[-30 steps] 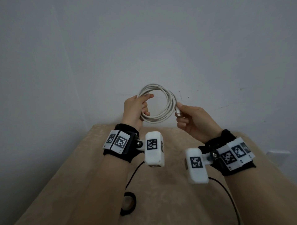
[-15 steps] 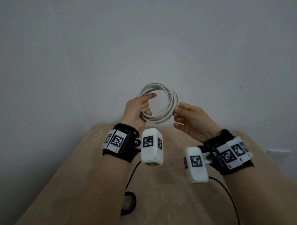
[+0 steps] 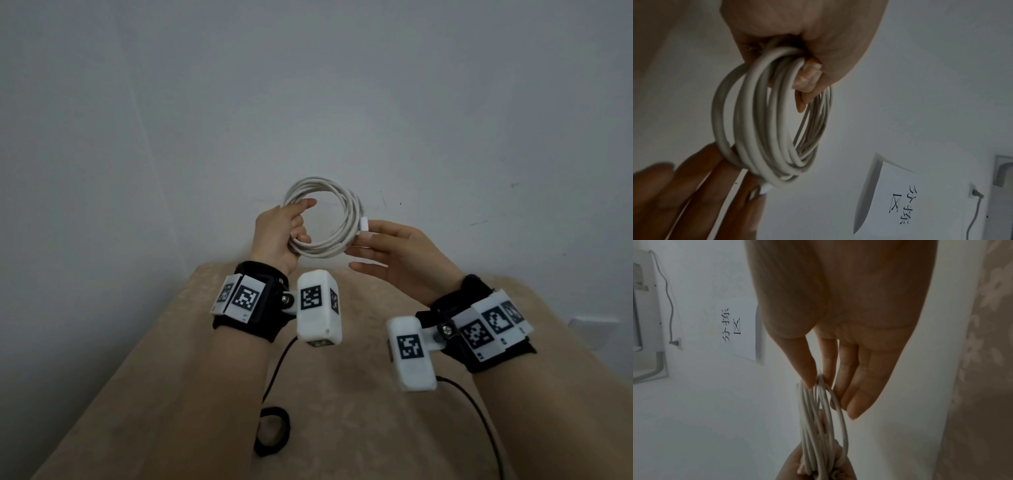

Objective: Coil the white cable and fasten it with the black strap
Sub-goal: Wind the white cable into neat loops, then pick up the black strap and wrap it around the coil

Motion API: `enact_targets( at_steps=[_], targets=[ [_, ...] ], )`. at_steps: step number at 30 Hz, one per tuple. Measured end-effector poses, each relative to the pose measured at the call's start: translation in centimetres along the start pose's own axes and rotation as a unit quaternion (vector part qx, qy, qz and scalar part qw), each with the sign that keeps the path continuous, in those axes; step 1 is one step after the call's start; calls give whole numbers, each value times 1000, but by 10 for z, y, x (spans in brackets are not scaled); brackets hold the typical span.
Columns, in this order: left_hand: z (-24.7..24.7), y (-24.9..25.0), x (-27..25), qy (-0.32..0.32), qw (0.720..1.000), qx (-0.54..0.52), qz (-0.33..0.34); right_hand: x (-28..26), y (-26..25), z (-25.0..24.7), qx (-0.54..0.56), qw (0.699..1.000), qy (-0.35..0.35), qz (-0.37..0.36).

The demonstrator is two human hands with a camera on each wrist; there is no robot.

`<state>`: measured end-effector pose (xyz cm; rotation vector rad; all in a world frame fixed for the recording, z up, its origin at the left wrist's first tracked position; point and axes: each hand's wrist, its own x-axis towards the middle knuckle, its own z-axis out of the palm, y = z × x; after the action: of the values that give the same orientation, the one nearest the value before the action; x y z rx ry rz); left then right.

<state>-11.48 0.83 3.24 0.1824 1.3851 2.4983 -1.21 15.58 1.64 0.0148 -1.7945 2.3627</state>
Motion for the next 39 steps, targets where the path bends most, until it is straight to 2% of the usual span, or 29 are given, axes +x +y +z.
enact_targets(
  at_steps=[4, 8, 10, 13, 16, 19, 22, 24, 31, 36, 39],
  targets=[
    [-7, 11, 0, -1, 1000, -15, 13, -2, 1, -1, -31, 999, 4, 5],
    [-20, 32, -1, 11, 998, -3, 68, -7, 1, 15, -157, 986, -31, 36],
    [-30, 43, -1, 23, 993, 38, 112, -11, 2, 32, -247, 963, -85, 72],
    [-44, 55, -4, 33, 982, 109, 154, -20, 12, 58, -330, 907, -221, 140],
    [-48, 59, -6, 28, 978, 130, 162, -29, 26, 77, -315, 861, -339, 212],
    [-46, 57, -6, 21, 978, 138, 156, -34, 38, 88, -267, 837, -395, 269],
    [-45, 53, -5, 16, 978, 147, 150, -34, 47, 90, -288, 831, -375, 293],
    [-44, 51, -5, 13, 978, 150, 146, -33, 49, 88, -306, 840, -345, 287],
    [-41, 47, -4, 6, 976, 174, 133, -15, 28, 59, -258, 923, -192, 213],
    [-33, 38, -3, -15, 971, 211, 116, -11, 18, 42, -243, 948, -127, 164],
    [-24, 31, -5, -34, 964, 243, 105, -9, 9, 33, -220, 968, -47, 110]
  ],
)
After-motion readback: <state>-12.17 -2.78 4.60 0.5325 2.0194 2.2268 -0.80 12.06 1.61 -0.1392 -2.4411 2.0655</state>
